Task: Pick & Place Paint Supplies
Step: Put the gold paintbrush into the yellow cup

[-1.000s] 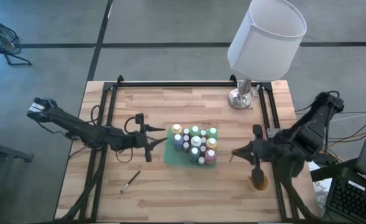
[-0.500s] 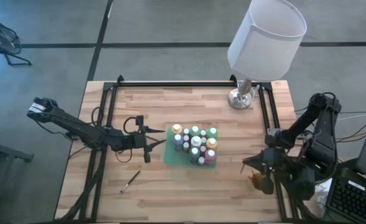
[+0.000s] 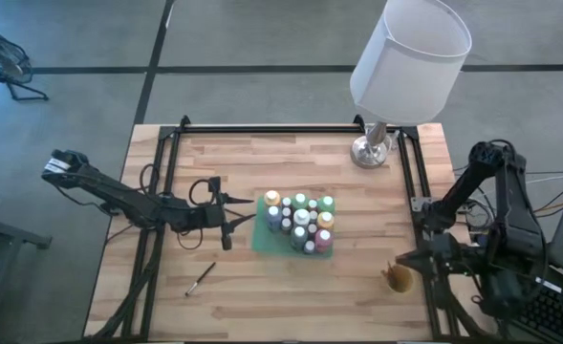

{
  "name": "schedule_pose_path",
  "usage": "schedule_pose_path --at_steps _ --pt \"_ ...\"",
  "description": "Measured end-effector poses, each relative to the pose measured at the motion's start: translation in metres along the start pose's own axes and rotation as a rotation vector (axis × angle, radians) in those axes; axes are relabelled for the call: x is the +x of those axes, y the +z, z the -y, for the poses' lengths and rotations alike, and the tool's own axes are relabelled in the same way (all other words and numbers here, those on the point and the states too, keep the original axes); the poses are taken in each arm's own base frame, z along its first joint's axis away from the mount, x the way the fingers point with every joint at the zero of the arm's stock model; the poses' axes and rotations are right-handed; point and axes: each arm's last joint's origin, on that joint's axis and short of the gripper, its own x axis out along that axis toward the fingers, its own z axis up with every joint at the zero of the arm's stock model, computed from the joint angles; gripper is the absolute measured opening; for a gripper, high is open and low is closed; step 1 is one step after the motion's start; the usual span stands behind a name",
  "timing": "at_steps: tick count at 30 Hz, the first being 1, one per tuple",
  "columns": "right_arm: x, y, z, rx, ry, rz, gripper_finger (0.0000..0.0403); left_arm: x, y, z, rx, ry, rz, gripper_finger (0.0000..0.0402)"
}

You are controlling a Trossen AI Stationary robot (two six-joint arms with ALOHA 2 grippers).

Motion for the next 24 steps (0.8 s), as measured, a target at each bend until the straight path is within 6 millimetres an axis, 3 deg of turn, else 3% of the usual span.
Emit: schedule_pose_path --at_steps 10,15,24 --pt "-0.011 -0.026 -0.013 -0.051 0.042 -0.039 0.0011 0.0 0.0 -0.001 -0.002 0.004 0.006 0.0167" --pt "-0.006 -0.041 -0.001 -0.057 -0.128 -0.079 0.0011 0.001 0.001 -0.001 -0.004 0.008 0.006 0.0167" --pt "0.001 -0.067 0.004 -0.06 -0.144 -0.046 0.0011 0.001 0.001 -0.001 -0.009 0.01 0.009 0.0167"
